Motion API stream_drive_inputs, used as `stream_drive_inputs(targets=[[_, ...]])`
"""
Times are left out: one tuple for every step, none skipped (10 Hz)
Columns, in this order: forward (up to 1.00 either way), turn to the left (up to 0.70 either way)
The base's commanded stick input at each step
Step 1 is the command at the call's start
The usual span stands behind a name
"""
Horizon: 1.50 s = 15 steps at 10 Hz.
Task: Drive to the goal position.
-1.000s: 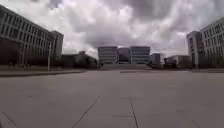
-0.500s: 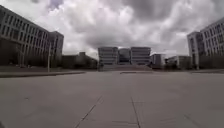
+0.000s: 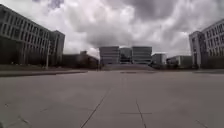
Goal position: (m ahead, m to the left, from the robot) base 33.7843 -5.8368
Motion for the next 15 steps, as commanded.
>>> stream_drive_inputs(targets=[[0.85, 0.0], [0.85, 0.0], [0.85, 0.0], [0.85, 0.0], [0.85, 0.0], [0.85, 0.0], [0.85, 0.0], [0.85, 0.0], [0.85, 0.0], [0.85, 0.0], [0.85, 0.0], [0.85, 0.0], [0.85, 0.0], [0.85, 0.0], [0.85, -0.02]])
